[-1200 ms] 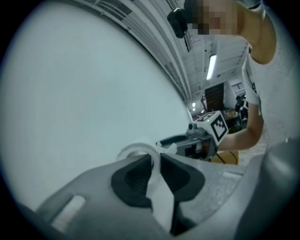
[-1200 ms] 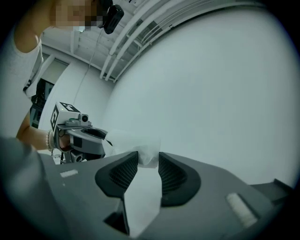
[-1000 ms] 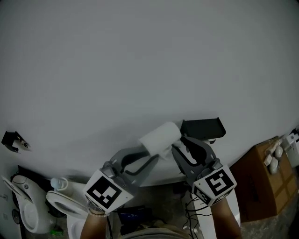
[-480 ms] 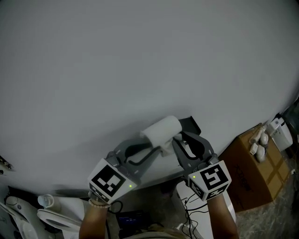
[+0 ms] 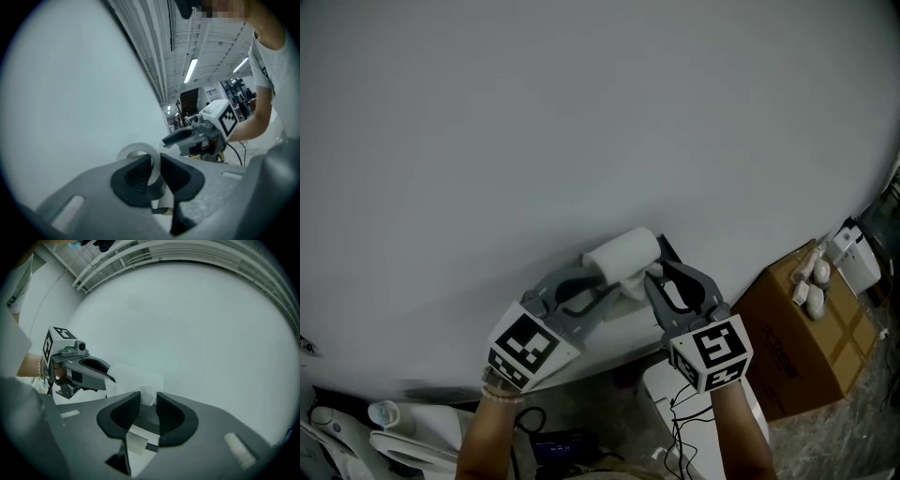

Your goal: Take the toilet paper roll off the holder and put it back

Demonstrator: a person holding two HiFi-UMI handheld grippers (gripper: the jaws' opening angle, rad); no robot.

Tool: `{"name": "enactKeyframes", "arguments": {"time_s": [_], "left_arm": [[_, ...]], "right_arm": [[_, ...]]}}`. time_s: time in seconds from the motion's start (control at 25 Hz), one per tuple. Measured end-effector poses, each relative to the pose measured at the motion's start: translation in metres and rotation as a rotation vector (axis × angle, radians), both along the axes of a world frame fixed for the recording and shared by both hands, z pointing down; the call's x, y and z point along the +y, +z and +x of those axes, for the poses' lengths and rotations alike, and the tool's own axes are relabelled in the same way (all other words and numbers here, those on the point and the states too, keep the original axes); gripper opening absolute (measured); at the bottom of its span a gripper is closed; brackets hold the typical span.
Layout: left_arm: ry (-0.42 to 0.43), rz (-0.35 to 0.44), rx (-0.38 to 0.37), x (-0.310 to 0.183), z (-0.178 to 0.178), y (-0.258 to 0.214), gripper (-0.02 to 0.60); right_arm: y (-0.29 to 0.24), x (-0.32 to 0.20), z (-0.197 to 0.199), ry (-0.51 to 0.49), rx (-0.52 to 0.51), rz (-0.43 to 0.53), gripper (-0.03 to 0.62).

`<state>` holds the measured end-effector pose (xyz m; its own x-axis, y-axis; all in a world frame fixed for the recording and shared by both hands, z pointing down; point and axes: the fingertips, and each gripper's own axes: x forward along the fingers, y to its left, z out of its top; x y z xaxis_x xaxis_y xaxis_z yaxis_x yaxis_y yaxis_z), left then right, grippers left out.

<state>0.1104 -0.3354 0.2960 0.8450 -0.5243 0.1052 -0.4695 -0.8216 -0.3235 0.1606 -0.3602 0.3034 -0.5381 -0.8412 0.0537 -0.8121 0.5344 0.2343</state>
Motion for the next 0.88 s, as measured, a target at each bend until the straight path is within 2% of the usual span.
{"name": "enactKeyframes", "arguments": {"time_s": [0.24,0.4,0.68,0.88], "left_arm": [[-0.025,-0.033,-0.037,-0.016,-0.001,0.017,0.058],[-0.051,-0.059,-0.015,-0.023,-0.003,0.023,0.065],[-0.057,-0.073,-0.014,-0.012,-0.011,0.022,0.164],[-0.077,-0.064,0.014,0.007,-0.026,0.014,0.178]], "right_arm": [[0.012,-0.005,0.003,0.016,0.017,-0.025,0.112],[0.015,-0.002,0.005,0.015,0.024,-0.021,0.112],[0.006,0.012,0.003,0.046,-0.059,-0.031,0.114],[-0.001,0.032,0.002,0.081,-0.071,-0.008,0.114]]}}
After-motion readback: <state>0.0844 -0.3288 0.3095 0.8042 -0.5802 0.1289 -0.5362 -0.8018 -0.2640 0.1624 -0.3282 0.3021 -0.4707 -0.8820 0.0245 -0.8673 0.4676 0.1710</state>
